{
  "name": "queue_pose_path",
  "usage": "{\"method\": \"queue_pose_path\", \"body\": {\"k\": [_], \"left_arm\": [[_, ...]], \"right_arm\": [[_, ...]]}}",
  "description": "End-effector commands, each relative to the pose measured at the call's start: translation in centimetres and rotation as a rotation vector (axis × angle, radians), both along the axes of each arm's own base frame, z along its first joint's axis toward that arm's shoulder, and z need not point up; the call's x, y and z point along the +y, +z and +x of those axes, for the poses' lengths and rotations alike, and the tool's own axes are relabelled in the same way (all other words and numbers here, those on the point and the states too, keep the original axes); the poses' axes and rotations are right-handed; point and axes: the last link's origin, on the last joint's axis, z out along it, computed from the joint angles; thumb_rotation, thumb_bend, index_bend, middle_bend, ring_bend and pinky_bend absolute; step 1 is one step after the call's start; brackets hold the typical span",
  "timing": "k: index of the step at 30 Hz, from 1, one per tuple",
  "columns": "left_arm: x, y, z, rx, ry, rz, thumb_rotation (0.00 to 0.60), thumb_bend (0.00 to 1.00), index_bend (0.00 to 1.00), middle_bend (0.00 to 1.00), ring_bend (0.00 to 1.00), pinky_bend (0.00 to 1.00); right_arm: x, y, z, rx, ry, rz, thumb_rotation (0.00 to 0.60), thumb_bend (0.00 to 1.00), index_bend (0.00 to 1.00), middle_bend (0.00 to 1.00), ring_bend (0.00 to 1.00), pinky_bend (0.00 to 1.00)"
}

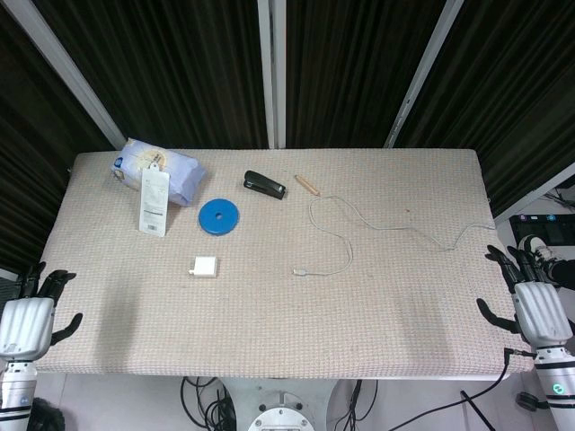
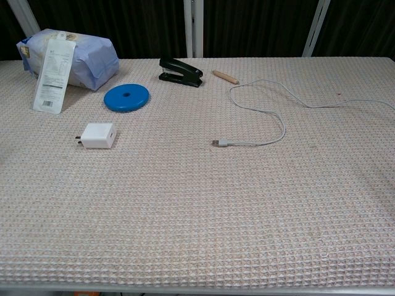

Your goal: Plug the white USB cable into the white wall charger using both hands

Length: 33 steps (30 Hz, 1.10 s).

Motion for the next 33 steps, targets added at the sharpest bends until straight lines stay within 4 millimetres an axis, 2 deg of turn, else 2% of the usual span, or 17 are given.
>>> {"method": "queue_pose_path", "body": {"k": [1, 10, 15, 19, 24, 30, 33], "left_arm": [[-0.1, 0.0, -0.1, 0.001, 0.006, 0.002, 0.600, 0.22, 0.23, 0.19, 0.02, 0.00], [-0.5, 0.1, -0.3, -0.003, 0.012, 0.013, 0.600, 0.22, 0.23, 0.19, 0.02, 0.00], [-0.4, 0.1, -0.1, -0.006, -0.005, 0.006, 0.600, 0.22, 0.23, 0.19, 0.02, 0.00], [-0.4, 0.1, 0.2, -0.006, -0.022, 0.003, 0.600, 0.22, 0.23, 0.19, 0.02, 0.00], [-0.4, -0.4, 0.4, -0.016, -0.032, -0.015, 0.600, 0.22, 0.23, 0.19, 0.02, 0.00], [-0.6, -0.2, 0.1, -0.019, -0.029, -0.008, 0.600, 0.22, 0.23, 0.19, 0.02, 0.00], [-0.6, -0.3, -0.1, -0.021, -0.024, -0.013, 0.600, 0.22, 0.23, 0.19, 0.02, 0.00]], "right_arm": [[0.1, 0.1, 0.0, 0.000, 0.002, -0.003, 0.600, 0.25, 0.02, 0.18, 0.01, 0.00], [-0.5, -0.5, 0.9, 0.004, 0.044, 0.044, 0.600, 0.25, 0.02, 0.18, 0.01, 0.00], [-4.1, -2.3, 4.2, 0.037, 0.158, 0.168, 0.600, 0.24, 0.03, 0.19, 0.01, 0.00], [-7.4, -5.2, 7.9, 0.106, 0.226, 0.267, 0.600, 0.19, 0.09, 0.23, 0.04, 0.02], [-11.4, -11.1, 12.6, 0.121, 0.240, 0.397, 0.600, 0.07, 0.13, 0.26, 0.06, 0.07], [-13.5, -16.3, 16.2, 0.138, 0.241, 0.419, 0.600, 0.05, 0.23, 0.29, 0.06, 0.07], [-13.9, -18.7, 17.7, 0.182, 0.240, 0.424, 0.600, 0.08, 0.28, 0.30, 0.06, 0.07]]}}
